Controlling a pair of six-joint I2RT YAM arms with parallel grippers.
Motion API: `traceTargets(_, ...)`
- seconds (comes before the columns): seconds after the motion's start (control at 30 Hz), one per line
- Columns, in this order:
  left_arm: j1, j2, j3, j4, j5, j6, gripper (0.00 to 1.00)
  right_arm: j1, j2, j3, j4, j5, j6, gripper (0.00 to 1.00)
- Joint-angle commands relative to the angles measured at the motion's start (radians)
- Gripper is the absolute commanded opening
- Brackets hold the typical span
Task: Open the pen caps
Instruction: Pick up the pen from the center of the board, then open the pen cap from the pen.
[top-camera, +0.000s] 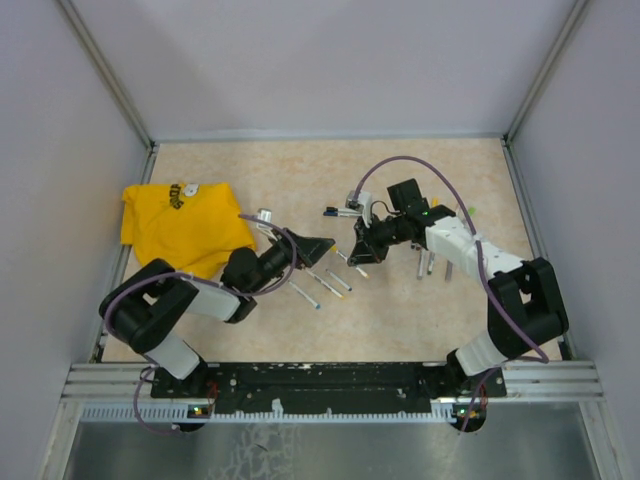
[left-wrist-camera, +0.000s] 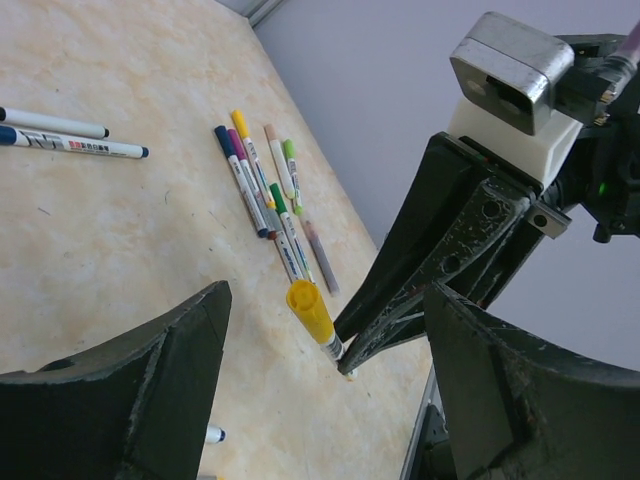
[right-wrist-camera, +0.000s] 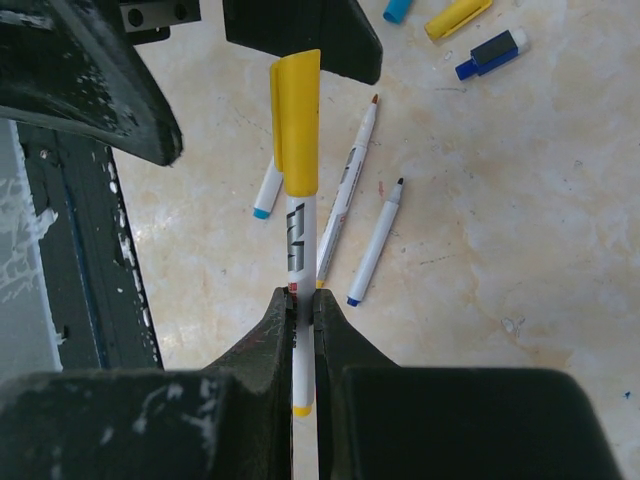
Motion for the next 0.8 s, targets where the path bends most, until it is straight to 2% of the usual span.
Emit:
traceTargets(0.0, -0.018, 0.046, 0.058, 0.038, -0.03, -0.027, 0.81, -0.001, -0.052, 0.0, 0.033, -0.029, 0.005, 0.0)
traceTargets(0.07, -0.026, 0.06, 0.073, 0.014, -0.047, -0.034, 0.75, -0.002, -0.054, -0.001, 0.034, -0.029, 0.005, 0.0)
traceTargets(0.27, -0.036, 0.095, 0.098, 0.008, -0.058, -0.057, 0.49, -0.002, -0.055, -0.002, 0.039, -0.025, 0.006, 0.0)
traceTargets(0.47, -0.044, 0.121, 0.113, 0.01, -0.024, -0.075, 0.34, -0.002, -0.058, -0.003, 0.043, -0.023, 0.008, 0.0)
traceTargets(0.57, -0.047, 0.13, 0.114, 0.018, -0.011, -0.084, 0.16, -0.002, -0.058, -0.005, 0.045, -0.021, 0.009, 0.0)
traceTargets(0.67, -0.049, 0.139, 0.111, 0.031, 0.001, -0.09, 0.02, -0.002, -0.058, -0.005, 0.045, -0.021, 0.008, 0.01)
traceTargets(0.77, -0.049, 0.142, 0.108, 0.06, 0.021, -0.093, 0.0, 0.0, -0.063, -0.011, 0.05, -0.023, 0.006, 0.3)
